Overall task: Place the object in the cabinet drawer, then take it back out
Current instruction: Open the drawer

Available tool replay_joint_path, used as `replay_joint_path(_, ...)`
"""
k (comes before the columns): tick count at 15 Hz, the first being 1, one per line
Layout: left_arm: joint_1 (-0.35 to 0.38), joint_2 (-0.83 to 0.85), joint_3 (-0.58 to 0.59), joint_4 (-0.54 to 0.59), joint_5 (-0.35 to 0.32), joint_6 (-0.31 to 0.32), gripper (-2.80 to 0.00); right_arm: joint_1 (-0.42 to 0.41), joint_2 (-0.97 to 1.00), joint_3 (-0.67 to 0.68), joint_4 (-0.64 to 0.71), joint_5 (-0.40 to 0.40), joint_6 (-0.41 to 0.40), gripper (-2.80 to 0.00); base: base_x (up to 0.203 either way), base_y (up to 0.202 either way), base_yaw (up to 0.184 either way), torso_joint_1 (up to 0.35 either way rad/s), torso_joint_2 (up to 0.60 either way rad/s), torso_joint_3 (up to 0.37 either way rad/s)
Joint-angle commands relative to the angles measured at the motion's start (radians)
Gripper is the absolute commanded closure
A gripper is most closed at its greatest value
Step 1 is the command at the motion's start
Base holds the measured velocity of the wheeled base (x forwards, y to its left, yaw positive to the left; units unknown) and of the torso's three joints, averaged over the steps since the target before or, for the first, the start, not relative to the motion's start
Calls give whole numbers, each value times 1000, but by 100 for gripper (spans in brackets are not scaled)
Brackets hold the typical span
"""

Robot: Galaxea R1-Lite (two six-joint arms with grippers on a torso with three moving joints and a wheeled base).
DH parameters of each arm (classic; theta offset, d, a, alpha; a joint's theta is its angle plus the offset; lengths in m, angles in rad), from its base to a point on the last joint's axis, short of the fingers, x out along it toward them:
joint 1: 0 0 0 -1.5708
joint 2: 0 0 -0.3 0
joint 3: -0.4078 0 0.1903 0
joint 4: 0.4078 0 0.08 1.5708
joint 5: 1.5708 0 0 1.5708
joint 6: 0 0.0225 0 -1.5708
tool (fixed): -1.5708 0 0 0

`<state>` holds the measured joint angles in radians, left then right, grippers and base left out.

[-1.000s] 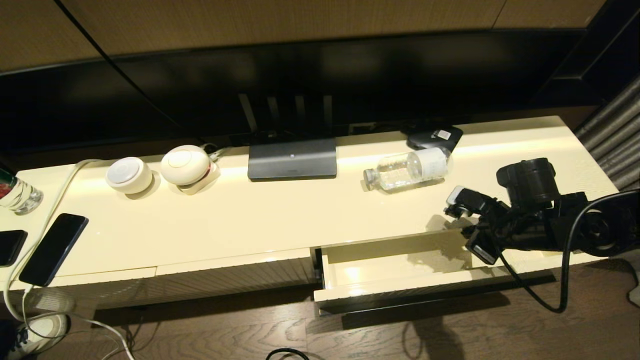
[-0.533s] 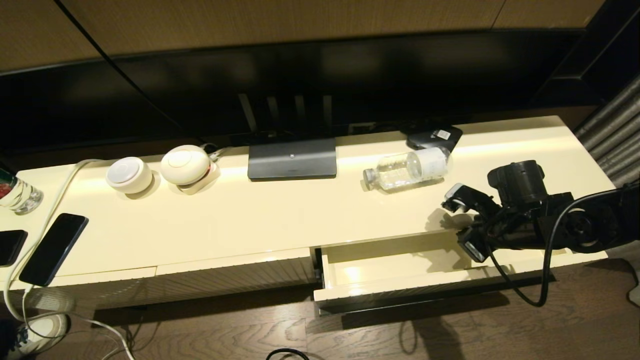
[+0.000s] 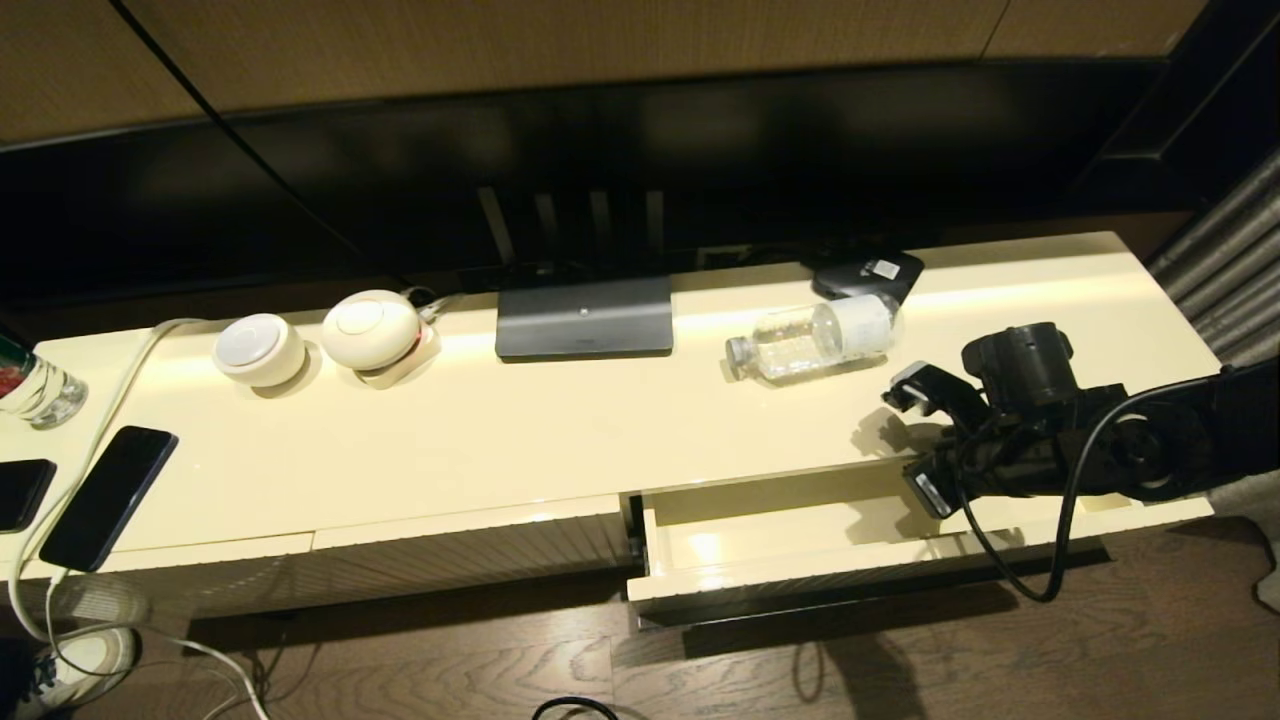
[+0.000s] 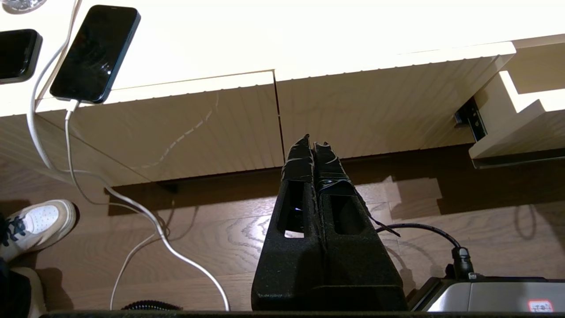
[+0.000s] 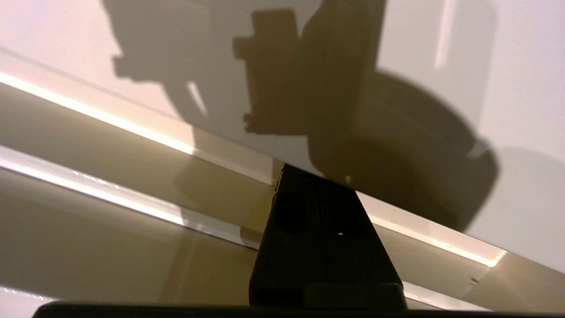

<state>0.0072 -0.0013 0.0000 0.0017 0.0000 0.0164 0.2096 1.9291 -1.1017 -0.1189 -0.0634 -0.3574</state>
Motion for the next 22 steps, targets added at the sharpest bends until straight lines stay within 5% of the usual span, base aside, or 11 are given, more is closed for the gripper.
replay_joint_path(1, 0, 1, 3, 0, 0, 0, 0, 5, 8, 2, 27, -3, 54, 0, 0, 0, 0, 0, 0, 0)
replay_joint_path(22, 0, 1, 3, 0, 0, 0, 0, 31, -63, 101, 352, -30, 391, 0, 0, 0, 0, 0, 0, 0)
